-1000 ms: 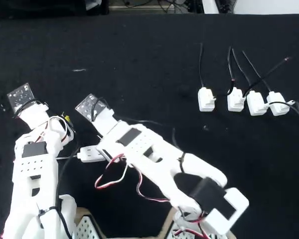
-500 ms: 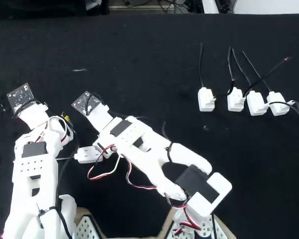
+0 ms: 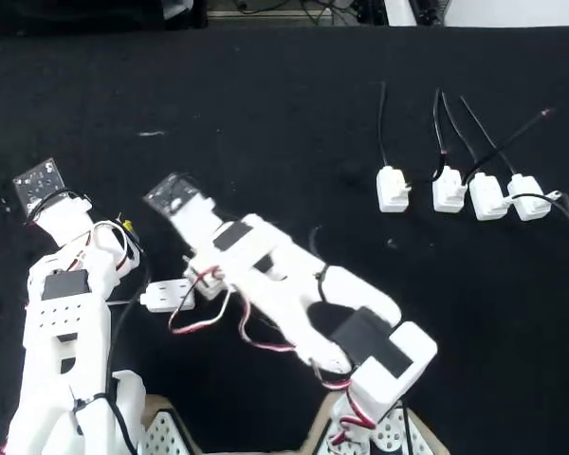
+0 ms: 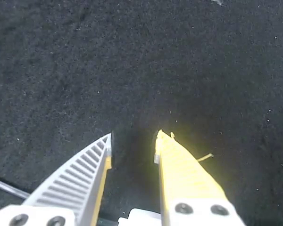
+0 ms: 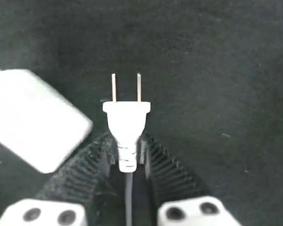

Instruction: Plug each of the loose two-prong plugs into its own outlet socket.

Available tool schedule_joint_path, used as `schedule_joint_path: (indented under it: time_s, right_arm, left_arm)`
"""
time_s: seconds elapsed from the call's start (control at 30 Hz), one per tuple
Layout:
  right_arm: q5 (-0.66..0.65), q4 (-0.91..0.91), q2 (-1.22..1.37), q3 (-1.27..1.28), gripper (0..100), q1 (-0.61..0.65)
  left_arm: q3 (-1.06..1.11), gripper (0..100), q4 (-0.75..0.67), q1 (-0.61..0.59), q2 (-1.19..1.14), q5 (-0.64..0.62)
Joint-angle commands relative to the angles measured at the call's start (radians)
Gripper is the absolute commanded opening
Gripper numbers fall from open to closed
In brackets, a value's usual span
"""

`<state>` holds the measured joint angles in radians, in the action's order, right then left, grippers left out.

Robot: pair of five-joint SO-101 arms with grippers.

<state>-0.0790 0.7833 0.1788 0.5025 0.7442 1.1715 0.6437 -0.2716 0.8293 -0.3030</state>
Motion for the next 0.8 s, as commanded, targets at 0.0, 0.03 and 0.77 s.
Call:
schedule_joint_path:
  time_s: [0.0, 0.03, 0.77]
  right_arm:
    - [-0.003, 0.014, -0.027, -0.053, 1.0, -0.055]
    - [-0.003, 0.017, -0.048, -0.047, 1.0, -0.054]
    - [-0.005, -0.318, -0.553, 0.401, 1.0, 0.018]
  left_arm:
    - [-0.045, 16, 0.008, -0.007, 0.015, -0.011]
    - [-0.045, 16, 0.008, -0.004, 0.015, -0.011]
    - [-0.045, 16, 0.009, 0.236, 0.015, 0.117]
